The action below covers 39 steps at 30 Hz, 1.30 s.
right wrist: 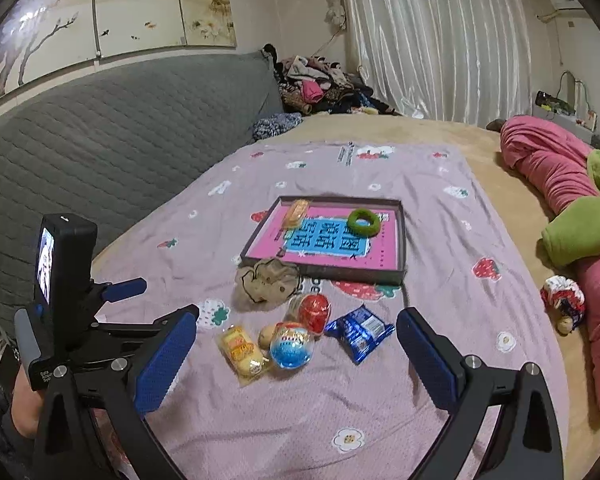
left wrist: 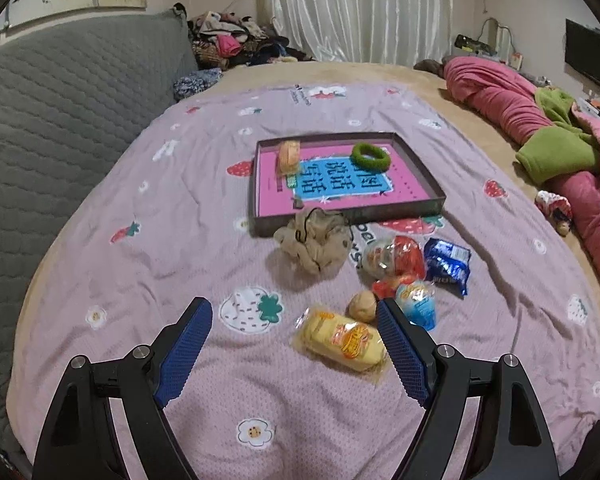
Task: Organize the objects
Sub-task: 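Withdraw both tools from the tray back toward the remaining items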
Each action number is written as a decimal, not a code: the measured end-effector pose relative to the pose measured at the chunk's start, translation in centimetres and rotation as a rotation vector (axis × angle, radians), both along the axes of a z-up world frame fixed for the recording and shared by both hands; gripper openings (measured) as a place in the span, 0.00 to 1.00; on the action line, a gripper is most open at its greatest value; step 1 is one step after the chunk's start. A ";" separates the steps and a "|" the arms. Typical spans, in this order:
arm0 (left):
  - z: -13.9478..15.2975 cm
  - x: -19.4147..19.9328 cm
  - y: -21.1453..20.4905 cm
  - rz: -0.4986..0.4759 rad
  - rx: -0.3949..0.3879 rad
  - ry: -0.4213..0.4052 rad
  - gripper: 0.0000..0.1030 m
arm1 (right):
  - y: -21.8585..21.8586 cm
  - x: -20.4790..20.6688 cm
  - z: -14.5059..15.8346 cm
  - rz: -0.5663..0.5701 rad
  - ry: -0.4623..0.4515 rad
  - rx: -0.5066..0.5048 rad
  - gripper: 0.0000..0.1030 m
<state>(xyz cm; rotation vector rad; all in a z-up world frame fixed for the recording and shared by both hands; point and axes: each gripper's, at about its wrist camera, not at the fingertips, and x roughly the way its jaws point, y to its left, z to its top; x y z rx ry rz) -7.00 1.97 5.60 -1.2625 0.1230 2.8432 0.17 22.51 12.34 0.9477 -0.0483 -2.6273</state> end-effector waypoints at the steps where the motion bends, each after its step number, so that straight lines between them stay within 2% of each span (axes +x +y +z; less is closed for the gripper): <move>1: -0.3 -0.1 0.0 -0.002 0.001 -0.006 0.82 | 0.0 -0.1 -0.3 -0.001 -0.005 0.001 0.98; 13: -4.5 -1.5 -0.7 0.015 -0.001 -0.081 0.82 | -1.8 -0.9 -4.1 0.014 -0.055 0.069 0.98; 29: -6.8 -4.4 -1.7 0.023 0.032 -0.111 0.82 | -4.0 -2.5 -8.0 0.035 -0.101 0.140 0.98; 39: -7.7 -6.8 -1.8 0.017 0.038 -0.123 0.82 | -4.5 -4.5 -10.3 0.018 -0.135 0.142 0.98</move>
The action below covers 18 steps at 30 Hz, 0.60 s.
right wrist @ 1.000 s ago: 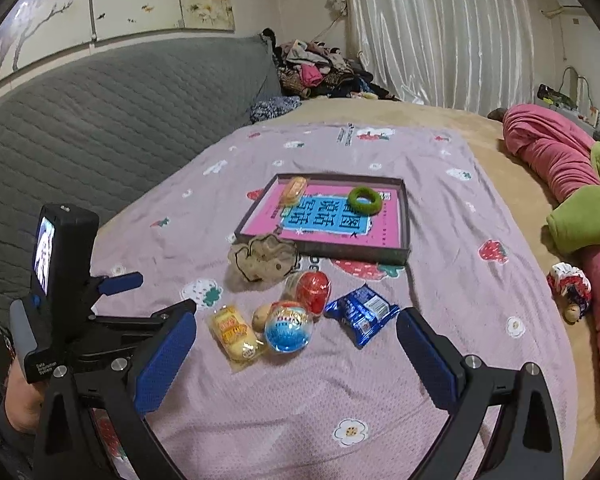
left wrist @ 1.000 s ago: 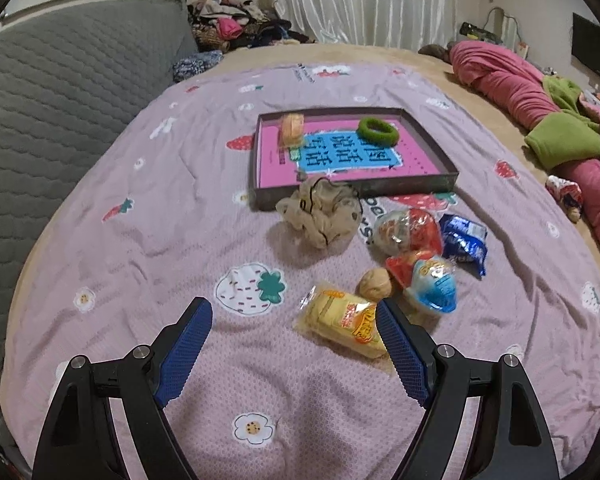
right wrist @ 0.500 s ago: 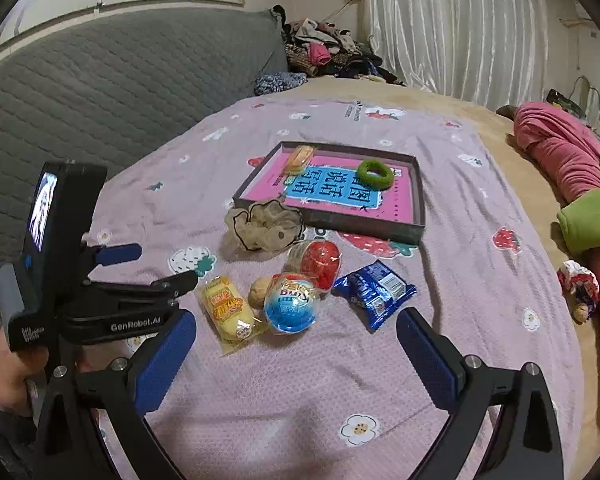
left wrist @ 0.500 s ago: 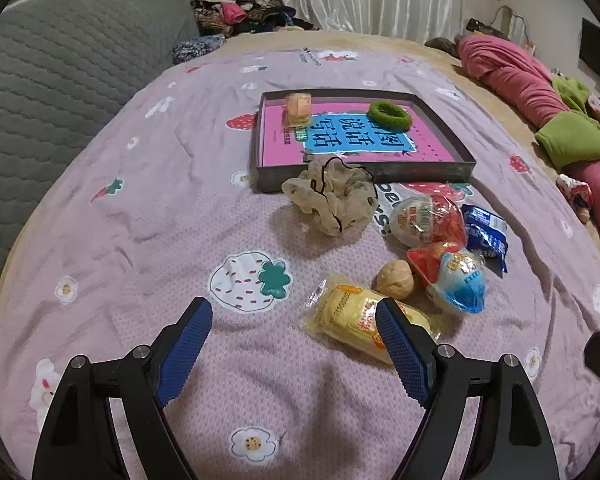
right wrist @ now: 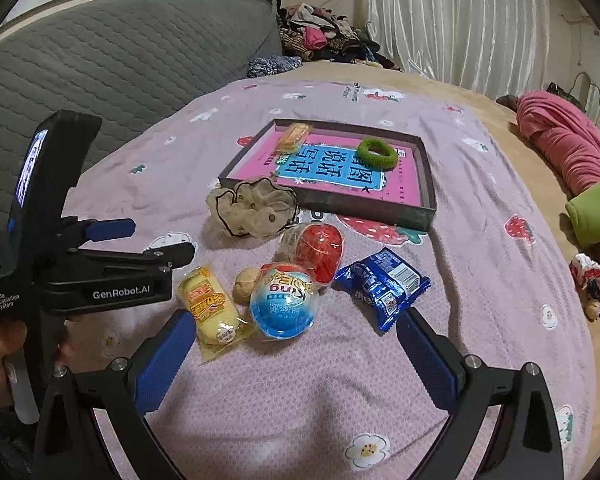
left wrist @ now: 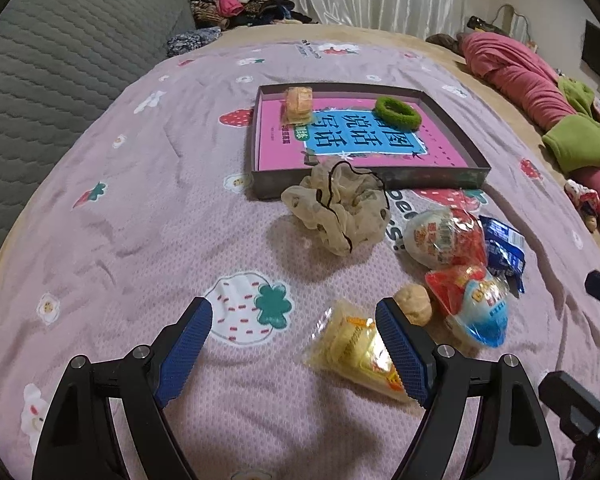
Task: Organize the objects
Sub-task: 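Withdraw both tools from the tray back toward the remaining items, then grasp the beige scrunchie with the left tool while the right tool grasps the King egg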
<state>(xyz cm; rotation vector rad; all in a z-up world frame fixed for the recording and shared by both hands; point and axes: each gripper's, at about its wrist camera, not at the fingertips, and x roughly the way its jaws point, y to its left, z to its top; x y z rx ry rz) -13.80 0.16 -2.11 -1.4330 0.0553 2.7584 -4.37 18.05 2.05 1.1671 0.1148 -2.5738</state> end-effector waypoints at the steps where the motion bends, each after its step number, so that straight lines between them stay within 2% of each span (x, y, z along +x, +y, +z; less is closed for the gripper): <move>1: -0.1 -0.3 0.0 0.000 0.000 -0.002 0.82 | 0.0 -0.2 -0.2 -0.001 -0.003 -0.006 0.98; 8: -0.2 -2.0 0.4 -0.018 0.023 0.010 0.82 | 0.0 -1.3 -1.7 -0.018 -0.035 -0.014 0.98; 18: -0.7 -4.9 1.1 -0.021 0.046 0.010 0.82 | 0.0 -2.3 -2.3 -0.037 -0.047 -0.026 0.98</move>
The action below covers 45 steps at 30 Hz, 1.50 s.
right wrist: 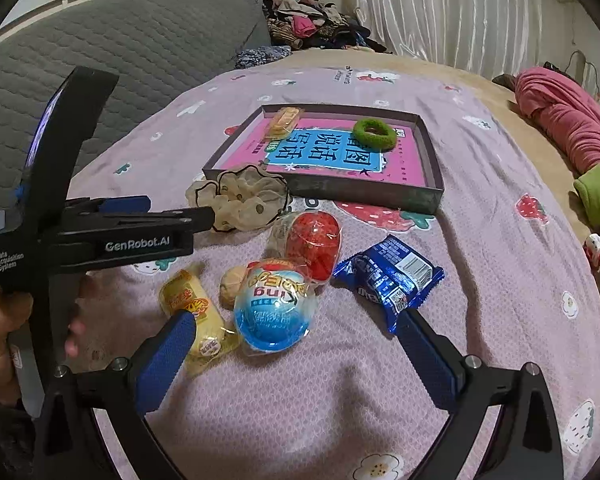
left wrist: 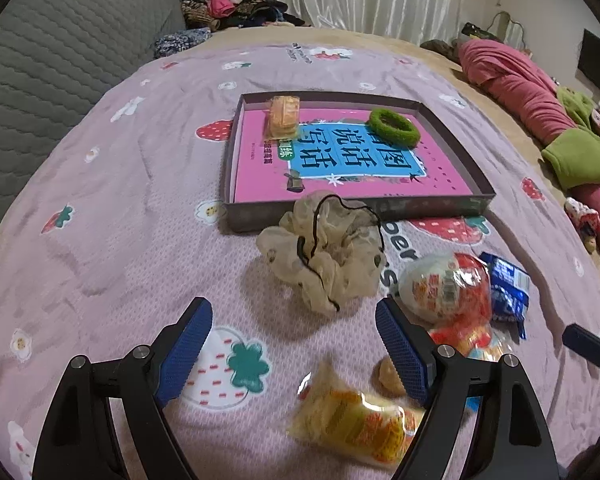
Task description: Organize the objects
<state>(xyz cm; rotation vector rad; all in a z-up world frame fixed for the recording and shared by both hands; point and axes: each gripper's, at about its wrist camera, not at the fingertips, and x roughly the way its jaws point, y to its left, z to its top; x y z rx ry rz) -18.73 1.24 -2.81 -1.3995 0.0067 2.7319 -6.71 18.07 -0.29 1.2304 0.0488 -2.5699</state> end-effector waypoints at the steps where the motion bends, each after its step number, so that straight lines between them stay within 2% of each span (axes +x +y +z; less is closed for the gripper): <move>1: -0.1 -0.3 0.0 0.002 -0.003 -0.001 0.82 | 0.0 -0.1 -0.1 0.001 0.000 -0.001 0.98; 14: -1.2 -3.1 0.3 0.002 0.007 -0.021 0.82 | -1.4 -1.7 -1.6 -0.006 -0.032 0.007 0.98; 19: -2.0 -4.4 0.0 0.017 0.023 -0.035 0.82 | -1.3 -2.2 -2.3 -0.027 -0.050 -0.031 0.98; 25: -3.4 -5.8 0.0 0.019 0.048 -0.057 0.82 | -1.0 -3.0 -3.2 -0.046 -0.087 -0.055 0.80; 27: -3.8 -6.2 0.0 0.018 0.062 -0.067 0.82 | -1.1 -3.0 -3.5 -0.041 -0.095 -0.054 0.71; 29: -4.2 -6.4 0.1 0.012 0.076 -0.079 0.78 | -1.1 -3.1 -3.7 -0.035 -0.103 -0.067 0.62; 30: -4.3 -6.5 0.2 0.010 0.079 -0.081 0.70 | -1.1 -3.2 -3.8 -0.030 -0.110 -0.079 0.55; 31: -4.4 -6.5 0.2 0.006 0.082 -0.084 0.51 | -1.1 -3.2 -3.9 -0.028 -0.115 -0.085 0.55; 33: -4.7 -6.6 0.3 0.001 0.098 -0.096 0.32 | -1.3 -3.0 -3.8 -0.020 -0.105 -0.071 0.55; 35: -4.8 -6.6 0.3 -0.008 0.111 -0.106 0.30 | -1.4 -2.9 -3.7 -0.013 -0.102 -0.069 0.55; 37: -4.8 -6.5 0.0 -0.009 0.143 -0.109 0.19 | -1.4 -2.7 -3.5 -0.004 -0.099 -0.078 0.55; 40: -4.7 -6.4 0.1 -0.018 0.149 -0.113 0.14 | -1.3 -2.5 -3.0 0.000 -0.091 -0.086 0.55; 45: -4.3 -5.9 0.1 -0.022 0.157 -0.101 0.11 | -1.0 -2.1 -2.3 0.003 -0.079 -0.102 0.55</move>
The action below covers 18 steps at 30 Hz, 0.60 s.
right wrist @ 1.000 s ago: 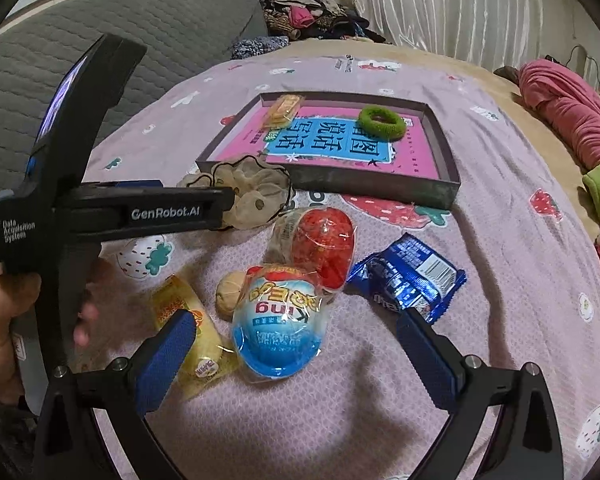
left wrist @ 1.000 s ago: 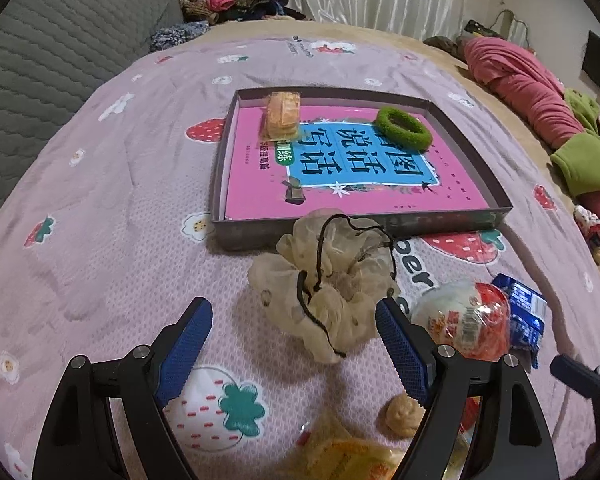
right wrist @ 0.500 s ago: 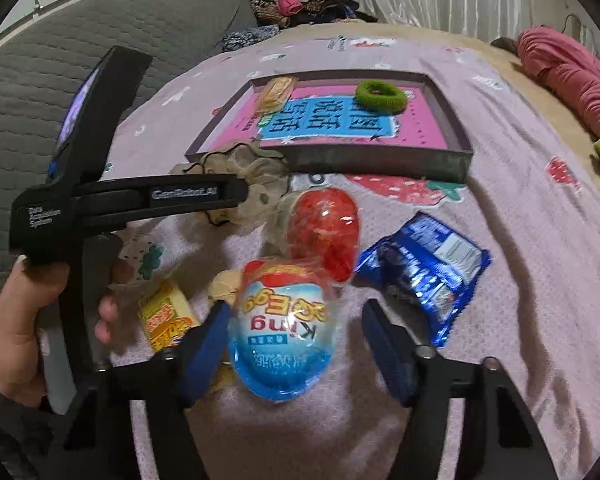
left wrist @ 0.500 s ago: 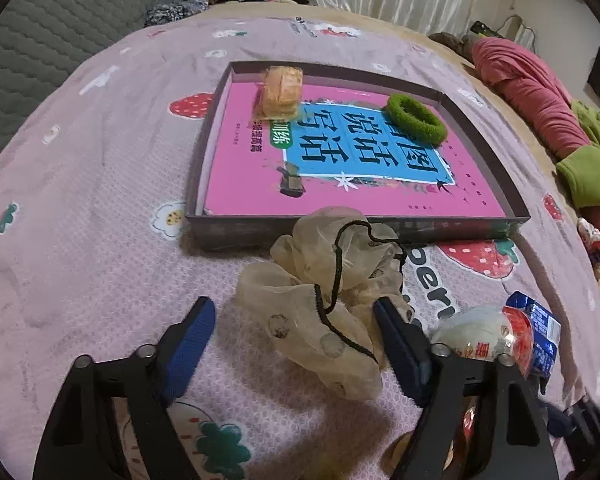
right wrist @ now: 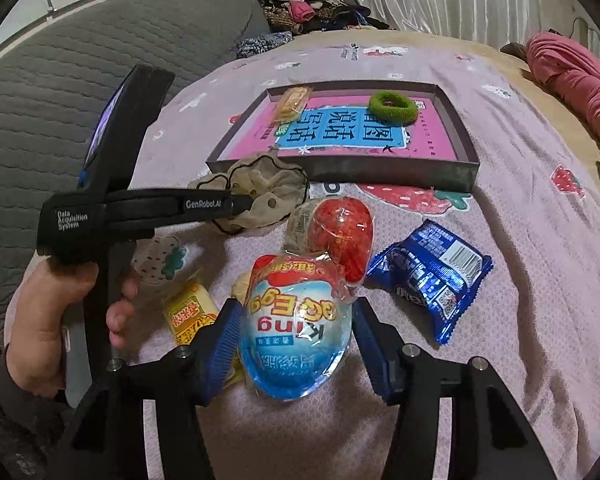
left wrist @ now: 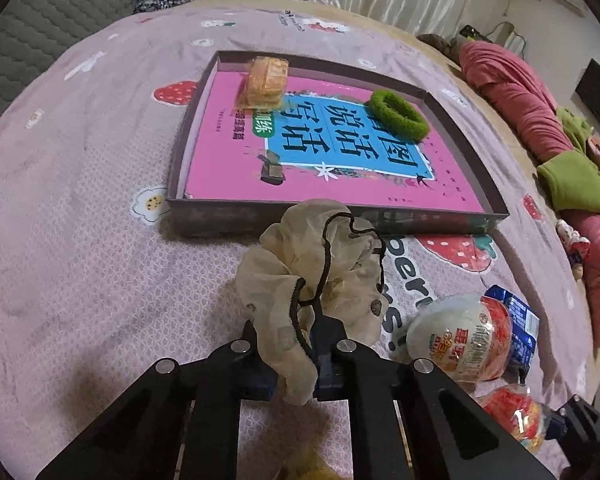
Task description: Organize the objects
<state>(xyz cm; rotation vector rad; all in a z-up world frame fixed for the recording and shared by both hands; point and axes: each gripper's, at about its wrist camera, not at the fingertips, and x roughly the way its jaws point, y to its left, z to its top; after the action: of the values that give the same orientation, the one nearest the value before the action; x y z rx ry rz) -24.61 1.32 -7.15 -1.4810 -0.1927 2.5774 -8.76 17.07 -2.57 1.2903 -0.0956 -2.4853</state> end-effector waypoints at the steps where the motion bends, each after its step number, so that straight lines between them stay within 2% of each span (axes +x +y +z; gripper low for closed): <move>1: 0.0 0.1 0.1 -0.004 -0.011 -0.001 0.11 | 0.1 0.1 0.2 0.001 0.002 -0.001 0.55; 10: 1.1 2.4 0.0 -0.005 -0.043 0.023 0.10 | 0.4 0.5 1.2 0.011 0.021 -0.021 0.55; 18: 3.4 5.6 -0.5 -0.003 -0.045 0.052 0.10 | 0.5 1.3 2.7 0.019 0.062 -0.024 0.55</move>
<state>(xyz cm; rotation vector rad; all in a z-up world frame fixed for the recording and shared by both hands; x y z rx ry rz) -19.02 0.80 -3.73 -1.4253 -0.1269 2.6315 -7.45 17.53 0.15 1.1976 -0.0966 -2.4980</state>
